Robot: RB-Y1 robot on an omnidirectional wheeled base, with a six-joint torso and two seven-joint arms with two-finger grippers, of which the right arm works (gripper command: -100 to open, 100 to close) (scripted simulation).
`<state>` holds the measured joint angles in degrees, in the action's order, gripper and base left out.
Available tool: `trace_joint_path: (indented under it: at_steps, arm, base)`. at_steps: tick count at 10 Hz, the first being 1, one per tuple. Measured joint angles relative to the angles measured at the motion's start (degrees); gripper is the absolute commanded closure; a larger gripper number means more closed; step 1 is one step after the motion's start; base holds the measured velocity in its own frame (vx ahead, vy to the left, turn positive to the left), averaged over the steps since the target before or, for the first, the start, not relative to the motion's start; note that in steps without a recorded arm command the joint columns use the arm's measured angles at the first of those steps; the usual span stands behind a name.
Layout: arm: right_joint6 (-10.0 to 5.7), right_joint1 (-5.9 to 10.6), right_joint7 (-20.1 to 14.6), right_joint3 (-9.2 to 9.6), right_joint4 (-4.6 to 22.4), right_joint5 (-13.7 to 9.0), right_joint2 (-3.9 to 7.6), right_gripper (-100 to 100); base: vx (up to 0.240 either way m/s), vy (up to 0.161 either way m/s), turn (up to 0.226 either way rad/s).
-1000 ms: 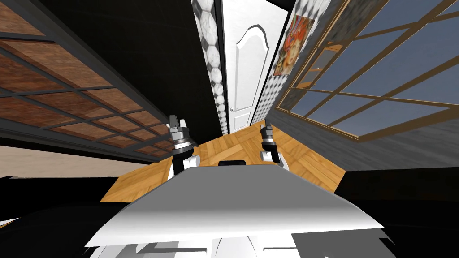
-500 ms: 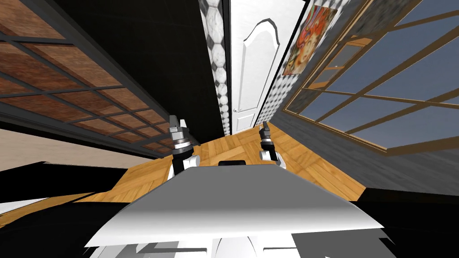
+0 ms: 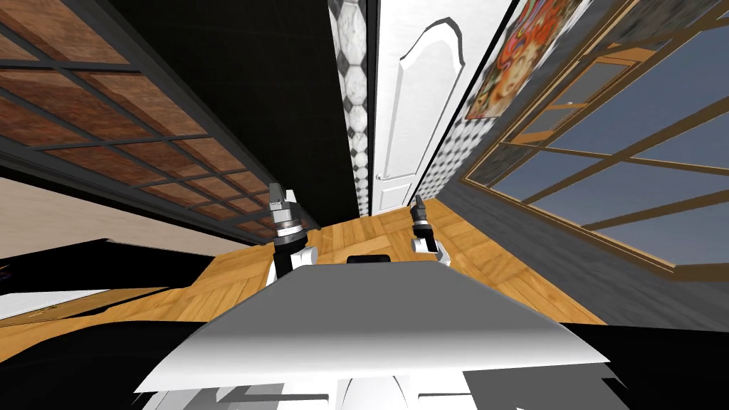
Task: Pull the door open
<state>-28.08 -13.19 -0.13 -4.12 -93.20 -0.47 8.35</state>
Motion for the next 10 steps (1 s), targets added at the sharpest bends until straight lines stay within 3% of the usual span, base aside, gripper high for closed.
trace_joint_path:
  at_steps: [6,10]
  arm:
    - [-1.76,3.12,-0.32,-0.33,8.3,-1.58,1.5,-100]
    - [-2.92,6.07,-0.59,-0.7,14.98,-2.82,2.71,-100]
  base:
    - [0.073,-0.036,0.126]
    - [0.088,-0.052,0.167]
